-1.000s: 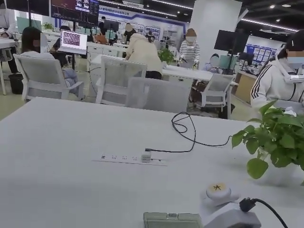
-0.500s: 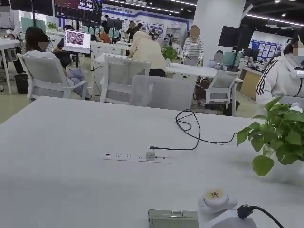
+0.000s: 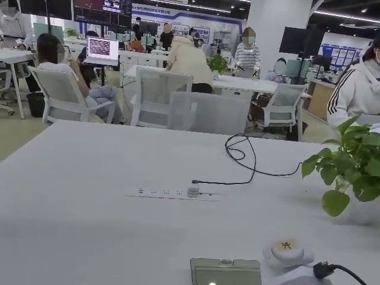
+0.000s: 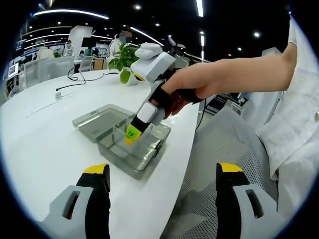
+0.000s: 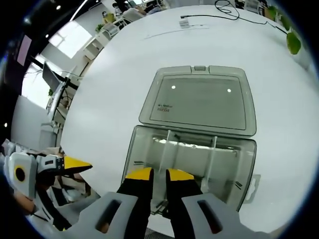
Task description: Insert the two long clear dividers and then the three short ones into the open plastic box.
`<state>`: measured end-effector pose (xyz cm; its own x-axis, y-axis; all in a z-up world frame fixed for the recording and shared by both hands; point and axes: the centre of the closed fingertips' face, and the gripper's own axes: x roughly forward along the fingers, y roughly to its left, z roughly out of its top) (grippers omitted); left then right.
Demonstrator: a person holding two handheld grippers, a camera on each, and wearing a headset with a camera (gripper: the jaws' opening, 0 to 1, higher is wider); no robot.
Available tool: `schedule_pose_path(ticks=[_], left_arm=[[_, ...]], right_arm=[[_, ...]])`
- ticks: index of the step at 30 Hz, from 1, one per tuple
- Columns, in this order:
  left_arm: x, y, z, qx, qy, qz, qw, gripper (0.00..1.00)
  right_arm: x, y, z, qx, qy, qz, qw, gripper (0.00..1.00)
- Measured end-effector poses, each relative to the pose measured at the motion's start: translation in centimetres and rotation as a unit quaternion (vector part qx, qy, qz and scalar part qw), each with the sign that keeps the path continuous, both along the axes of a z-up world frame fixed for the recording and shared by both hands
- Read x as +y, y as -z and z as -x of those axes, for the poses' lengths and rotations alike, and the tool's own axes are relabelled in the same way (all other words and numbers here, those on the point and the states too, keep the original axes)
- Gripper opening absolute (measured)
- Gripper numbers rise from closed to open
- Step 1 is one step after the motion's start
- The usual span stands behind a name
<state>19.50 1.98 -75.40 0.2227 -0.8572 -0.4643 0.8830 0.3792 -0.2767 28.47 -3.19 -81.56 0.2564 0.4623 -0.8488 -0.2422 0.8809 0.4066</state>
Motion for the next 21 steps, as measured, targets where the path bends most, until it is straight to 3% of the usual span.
schedule_pose_path(ticks=[12,21], left_arm=[[0.2,-1.1,-0.2,-0.003,-0.033,-0.005,0.9994,0.89],[0.0,-2.1,0.1,-0.01,-0.062,-0.011,0.9979,0.9]], right_arm=[[-0.9,-3.5,-1.0,-0.043,0.012,-0.067,0.9968,0.19],[-2.4,-6.4,-1.1,-0.076,-0.004,-0.103,0.9918,0.23]])
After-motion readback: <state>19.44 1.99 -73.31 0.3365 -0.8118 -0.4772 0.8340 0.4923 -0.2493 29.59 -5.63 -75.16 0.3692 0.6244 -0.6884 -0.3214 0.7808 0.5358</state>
